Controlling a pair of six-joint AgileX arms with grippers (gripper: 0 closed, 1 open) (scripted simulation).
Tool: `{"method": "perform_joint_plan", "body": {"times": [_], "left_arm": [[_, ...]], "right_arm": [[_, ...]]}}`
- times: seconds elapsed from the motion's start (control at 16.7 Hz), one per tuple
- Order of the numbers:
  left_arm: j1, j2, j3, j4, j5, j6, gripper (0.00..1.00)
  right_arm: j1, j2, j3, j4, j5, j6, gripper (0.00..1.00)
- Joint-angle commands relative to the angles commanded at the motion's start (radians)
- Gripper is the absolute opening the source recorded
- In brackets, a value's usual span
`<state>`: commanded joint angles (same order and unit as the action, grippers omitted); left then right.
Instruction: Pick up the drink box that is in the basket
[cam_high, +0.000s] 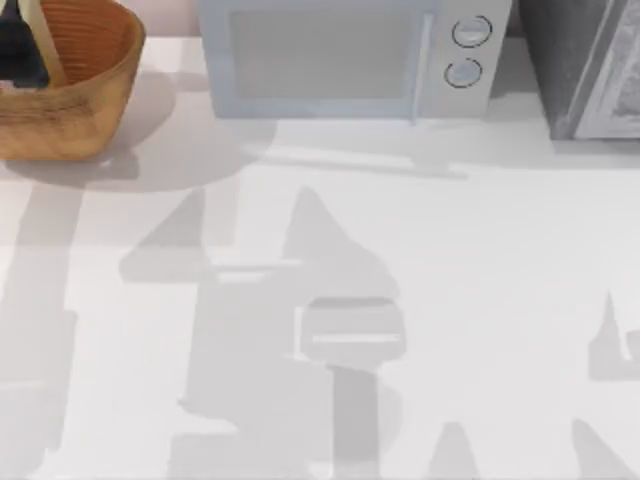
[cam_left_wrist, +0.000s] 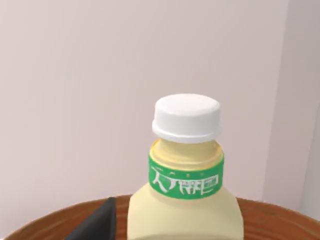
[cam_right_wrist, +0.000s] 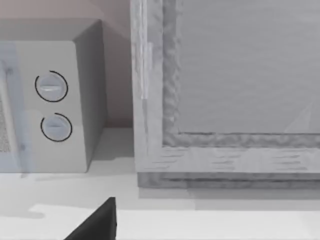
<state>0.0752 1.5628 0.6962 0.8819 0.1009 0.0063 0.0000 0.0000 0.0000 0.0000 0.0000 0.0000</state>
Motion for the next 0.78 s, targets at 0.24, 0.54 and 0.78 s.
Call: {"method": "perform_joint_plan", "body": {"times": [0.24, 0.54, 0.78], "left_arm": [[0.013, 0.301, 0.128, 0.162, 0.019, 0.002, 1.00], [0.021, 0.502, 0.210, 0.267, 0.033, 0.006, 1.00], [0.021, 0.512, 0.214, 0.272, 0.034, 0.006, 1.00]], "right_arm": [[0.000, 0.000, 0.000, 0.000, 0.000, 0.000, 1.00], [0.000, 0.000, 0.000, 0.000, 0.000, 0.000, 1.00], [0.000, 0.000, 0.000, 0.000, 0.000, 0.000, 1.00]]}}
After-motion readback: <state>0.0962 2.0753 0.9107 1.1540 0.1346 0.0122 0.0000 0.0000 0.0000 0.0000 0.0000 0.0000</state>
